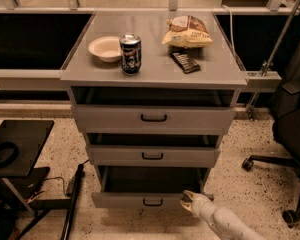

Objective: Open bottom drawer

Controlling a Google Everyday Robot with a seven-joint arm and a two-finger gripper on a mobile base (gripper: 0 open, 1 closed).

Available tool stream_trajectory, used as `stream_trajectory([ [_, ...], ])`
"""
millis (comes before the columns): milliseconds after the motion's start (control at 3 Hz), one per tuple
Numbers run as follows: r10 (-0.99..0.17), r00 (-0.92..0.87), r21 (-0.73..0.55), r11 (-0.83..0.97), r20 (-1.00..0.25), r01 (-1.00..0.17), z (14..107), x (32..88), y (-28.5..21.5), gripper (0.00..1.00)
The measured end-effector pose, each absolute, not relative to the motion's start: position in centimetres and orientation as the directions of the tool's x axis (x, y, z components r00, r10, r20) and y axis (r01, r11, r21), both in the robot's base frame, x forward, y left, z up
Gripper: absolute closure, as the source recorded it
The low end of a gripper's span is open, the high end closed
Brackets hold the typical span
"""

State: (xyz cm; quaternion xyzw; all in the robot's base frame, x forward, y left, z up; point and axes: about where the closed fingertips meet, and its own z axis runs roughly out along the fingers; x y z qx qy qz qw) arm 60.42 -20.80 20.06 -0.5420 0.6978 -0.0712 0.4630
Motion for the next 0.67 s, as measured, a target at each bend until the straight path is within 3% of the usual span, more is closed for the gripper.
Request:
stream_trajectory([
  [667, -0.823, 0.019, -0.604, 0.4, -0.567, -0.689, 20.16, 59.32, -20.71, 1.0],
])
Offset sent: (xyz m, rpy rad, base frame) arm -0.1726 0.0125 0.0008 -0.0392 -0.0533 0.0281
